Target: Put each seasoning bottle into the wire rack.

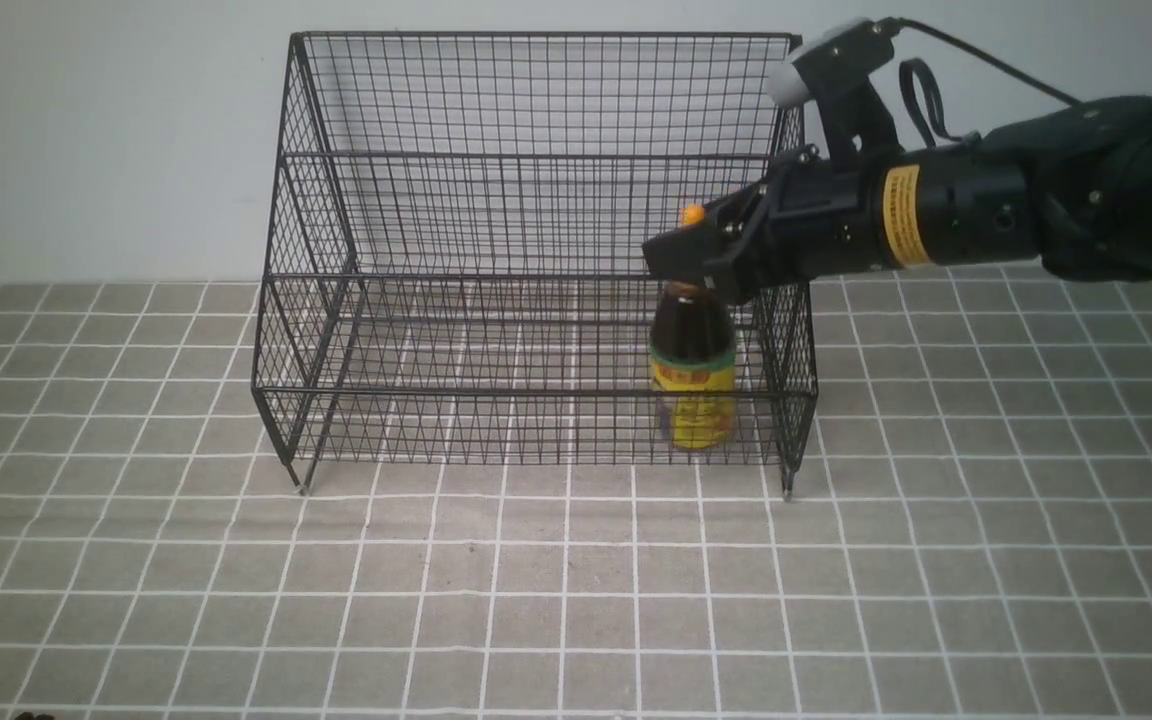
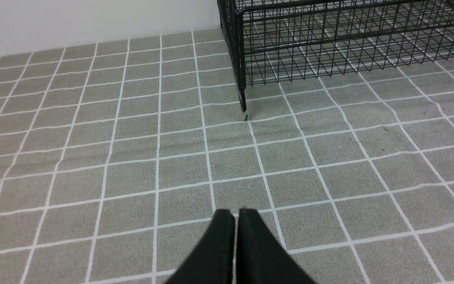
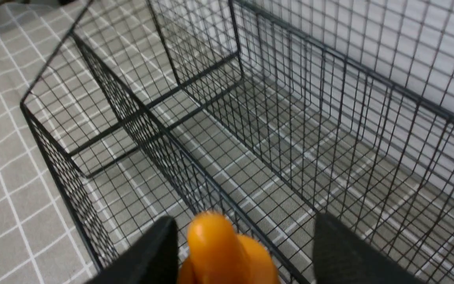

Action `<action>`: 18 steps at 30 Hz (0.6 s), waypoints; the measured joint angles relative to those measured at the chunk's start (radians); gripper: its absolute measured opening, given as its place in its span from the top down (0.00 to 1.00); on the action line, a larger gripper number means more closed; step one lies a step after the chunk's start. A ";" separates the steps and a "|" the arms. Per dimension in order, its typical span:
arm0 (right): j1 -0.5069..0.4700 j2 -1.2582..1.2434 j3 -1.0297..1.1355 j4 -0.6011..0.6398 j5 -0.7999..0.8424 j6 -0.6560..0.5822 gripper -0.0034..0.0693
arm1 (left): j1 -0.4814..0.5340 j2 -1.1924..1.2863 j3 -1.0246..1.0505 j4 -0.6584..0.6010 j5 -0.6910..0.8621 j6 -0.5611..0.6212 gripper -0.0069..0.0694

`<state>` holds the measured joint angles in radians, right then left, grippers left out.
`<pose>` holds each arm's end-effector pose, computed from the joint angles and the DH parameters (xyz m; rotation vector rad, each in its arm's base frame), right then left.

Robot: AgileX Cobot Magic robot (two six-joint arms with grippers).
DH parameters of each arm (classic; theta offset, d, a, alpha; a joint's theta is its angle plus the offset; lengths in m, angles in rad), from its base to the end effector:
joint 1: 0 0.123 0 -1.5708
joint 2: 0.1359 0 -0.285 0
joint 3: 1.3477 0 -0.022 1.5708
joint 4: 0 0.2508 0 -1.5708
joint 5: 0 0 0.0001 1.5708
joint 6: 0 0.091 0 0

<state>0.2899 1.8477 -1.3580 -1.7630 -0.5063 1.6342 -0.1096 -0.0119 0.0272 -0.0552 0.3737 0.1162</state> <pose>0.3936 0.1625 0.2671 -0.7478 1.9250 0.5968 0.0521 -0.0076 0.1711 0.1769 1.8639 -0.0497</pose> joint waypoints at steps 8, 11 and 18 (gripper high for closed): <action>0.000 -0.036 -0.001 0.000 0.003 0.000 0.26 | 0.000 0.000 0.000 0.000 0.000 0.000 0.92; 0.000 -0.094 -0.001 0.000 0.009 0.000 0.29 | 0.000 0.000 0.000 0.000 0.000 0.000 0.92; 0.000 -0.354 -0.002 0.000 0.020 0.000 0.61 | 0.000 0.000 0.000 0.000 0.000 0.000 0.92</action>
<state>0.2899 1.4939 -1.3603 -1.7630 -0.4865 1.6342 -0.1096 -0.0119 0.0272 -0.0552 0.3737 0.1162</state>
